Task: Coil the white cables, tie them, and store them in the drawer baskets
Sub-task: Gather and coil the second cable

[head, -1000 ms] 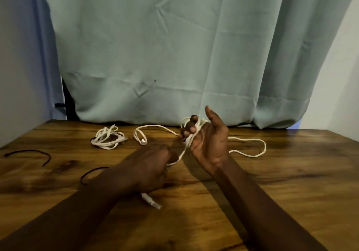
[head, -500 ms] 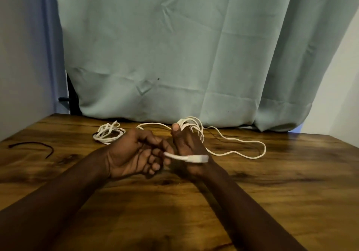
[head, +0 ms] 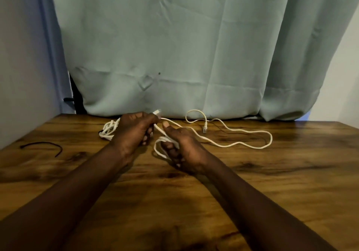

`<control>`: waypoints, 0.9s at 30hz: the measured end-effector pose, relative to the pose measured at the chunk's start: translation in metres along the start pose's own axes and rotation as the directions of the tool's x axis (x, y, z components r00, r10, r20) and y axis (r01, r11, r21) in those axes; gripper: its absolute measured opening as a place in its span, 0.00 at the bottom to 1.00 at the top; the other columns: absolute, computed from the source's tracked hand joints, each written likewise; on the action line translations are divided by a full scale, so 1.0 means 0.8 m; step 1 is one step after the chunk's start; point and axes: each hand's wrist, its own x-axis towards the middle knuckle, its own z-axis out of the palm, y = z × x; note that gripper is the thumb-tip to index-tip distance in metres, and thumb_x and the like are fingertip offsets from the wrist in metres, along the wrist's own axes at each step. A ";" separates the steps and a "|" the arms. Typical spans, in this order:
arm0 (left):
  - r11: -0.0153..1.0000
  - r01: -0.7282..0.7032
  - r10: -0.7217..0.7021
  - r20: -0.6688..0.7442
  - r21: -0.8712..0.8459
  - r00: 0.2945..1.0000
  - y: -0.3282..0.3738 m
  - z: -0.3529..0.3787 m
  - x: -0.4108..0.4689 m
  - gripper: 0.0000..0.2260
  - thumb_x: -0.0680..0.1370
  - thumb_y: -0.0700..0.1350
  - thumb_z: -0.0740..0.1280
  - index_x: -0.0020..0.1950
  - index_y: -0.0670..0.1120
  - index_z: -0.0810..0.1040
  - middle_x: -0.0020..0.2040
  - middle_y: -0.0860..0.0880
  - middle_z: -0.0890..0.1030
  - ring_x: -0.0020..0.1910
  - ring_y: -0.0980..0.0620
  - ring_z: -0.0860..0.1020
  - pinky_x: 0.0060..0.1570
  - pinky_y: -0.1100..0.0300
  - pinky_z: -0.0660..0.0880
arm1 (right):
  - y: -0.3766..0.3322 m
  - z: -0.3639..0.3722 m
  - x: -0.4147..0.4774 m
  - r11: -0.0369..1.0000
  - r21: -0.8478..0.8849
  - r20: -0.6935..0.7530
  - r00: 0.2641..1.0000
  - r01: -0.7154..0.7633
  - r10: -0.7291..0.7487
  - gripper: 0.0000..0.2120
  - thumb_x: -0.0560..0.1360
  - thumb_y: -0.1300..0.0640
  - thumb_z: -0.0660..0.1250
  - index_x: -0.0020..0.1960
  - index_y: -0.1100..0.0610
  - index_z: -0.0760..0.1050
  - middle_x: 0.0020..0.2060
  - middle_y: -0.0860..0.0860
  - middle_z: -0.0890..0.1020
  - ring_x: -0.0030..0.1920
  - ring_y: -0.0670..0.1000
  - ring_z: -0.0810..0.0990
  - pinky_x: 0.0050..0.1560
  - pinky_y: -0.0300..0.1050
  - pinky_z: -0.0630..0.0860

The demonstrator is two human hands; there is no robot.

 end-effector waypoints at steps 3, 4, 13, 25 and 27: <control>0.979 -0.039 0.055 -0.072 0.200 0.996 -0.013 0.003 -0.002 0.05 0.76 0.43 0.73 0.48 0.47 0.78 0.35 0.50 0.79 0.30 0.55 0.75 0.31 0.60 0.71 | -0.005 -0.003 0.002 0.981 0.169 0.111 0.991 -0.092 0.074 0.28 0.82 0.37 0.55 0.29 0.51 0.63 0.19 0.46 0.58 0.17 0.45 0.55 0.23 0.36 0.51; 0.976 -0.051 0.062 -0.043 0.213 0.997 -0.018 0.004 -0.002 0.07 0.76 0.43 0.72 0.53 0.48 0.78 0.40 0.49 0.81 0.36 0.53 0.79 0.37 0.58 0.75 | -0.006 -0.005 0.002 0.971 0.208 0.139 0.986 -0.118 0.090 0.28 0.83 0.38 0.54 0.28 0.51 0.64 0.18 0.46 0.58 0.16 0.45 0.56 0.25 0.39 0.50; 0.995 -0.095 0.090 0.241 0.010 0.966 -0.024 0.025 -0.019 0.24 0.86 0.58 0.56 0.51 0.42 0.85 0.47 0.41 0.87 0.44 0.44 0.86 0.45 0.48 0.83 | -0.010 -0.008 0.002 0.824 0.549 0.208 0.978 -0.138 0.026 0.32 0.84 0.35 0.49 0.27 0.52 0.66 0.15 0.46 0.61 0.14 0.44 0.60 0.21 0.35 0.59; 0.959 -0.214 0.209 0.043 0.185 0.977 -0.041 0.042 -0.024 0.20 0.85 0.59 0.58 0.38 0.51 0.74 0.29 0.49 0.77 0.25 0.49 0.75 0.29 0.57 0.70 | -0.008 0.022 0.011 0.845 0.533 -0.205 0.961 -0.049 0.185 0.30 0.82 0.33 0.56 0.34 0.56 0.69 0.17 0.48 0.65 0.15 0.45 0.63 0.20 0.33 0.65; 0.960 -0.210 0.206 0.040 0.187 0.978 -0.039 0.042 -0.026 0.20 0.85 0.58 0.58 0.38 0.49 0.74 0.28 0.48 0.77 0.24 0.50 0.74 0.28 0.59 0.69 | -0.009 0.022 0.009 0.852 0.521 -0.211 0.961 -0.043 0.177 0.30 0.82 0.33 0.55 0.34 0.56 0.69 0.17 0.48 0.65 0.16 0.45 0.64 0.21 0.33 0.65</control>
